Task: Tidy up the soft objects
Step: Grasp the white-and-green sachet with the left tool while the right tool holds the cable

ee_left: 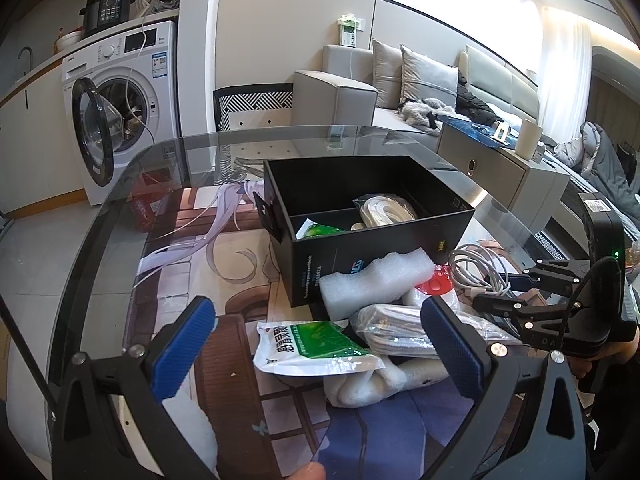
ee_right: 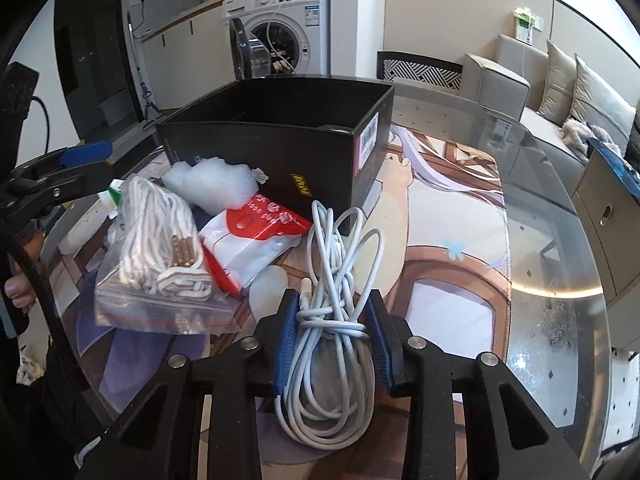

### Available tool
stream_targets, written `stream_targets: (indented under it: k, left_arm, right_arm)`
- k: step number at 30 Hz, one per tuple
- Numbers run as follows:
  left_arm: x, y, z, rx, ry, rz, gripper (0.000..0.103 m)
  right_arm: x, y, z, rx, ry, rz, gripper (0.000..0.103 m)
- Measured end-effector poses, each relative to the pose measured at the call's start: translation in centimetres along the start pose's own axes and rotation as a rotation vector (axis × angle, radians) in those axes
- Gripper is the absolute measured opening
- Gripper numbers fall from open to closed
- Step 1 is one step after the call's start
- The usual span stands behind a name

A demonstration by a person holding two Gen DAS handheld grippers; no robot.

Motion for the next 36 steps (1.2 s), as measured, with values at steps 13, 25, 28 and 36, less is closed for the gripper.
stream_targets:
  k: [13, 25, 28, 36]
  left_arm:
    - [0.1, 0.1, -0.6, 0.021, 0.0, 0.011, 0.103]
    - [2.4, 1.8, -1.3, 0.093, -0.036, 0.039, 0.103]
    - [3.2, 2.2, -1.2, 0.102, -0.055, 0.064, 0.103]
    - [3.1, 2.1, -1.7, 0.12, -0.06, 0.056, 0.103]
  right_arm:
    - [-0.2, -0.3, 2.2, -0.075, -0.032, 0.002, 0.034]
    - [-0.1, -0.2, 2.1, -0.074, -0.037, -0.002, 0.034]
    - [-0.2, -0.2, 2.0, -0.074, -0.035, -0.002, 0.034]
    - [-0.4, -0.2, 2.0, -0.073, -0.029, -0.002, 0.034]
Point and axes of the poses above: each gripper's, at about its wrist camera, not at the fingertips, and z roughly against the way its jaws point, x to its left, y to its underside, the point moved 1 cm from there along -z, roughly the way its jaws point, and after that the axes turned 2 degrees about z, right-handed, at the moved point
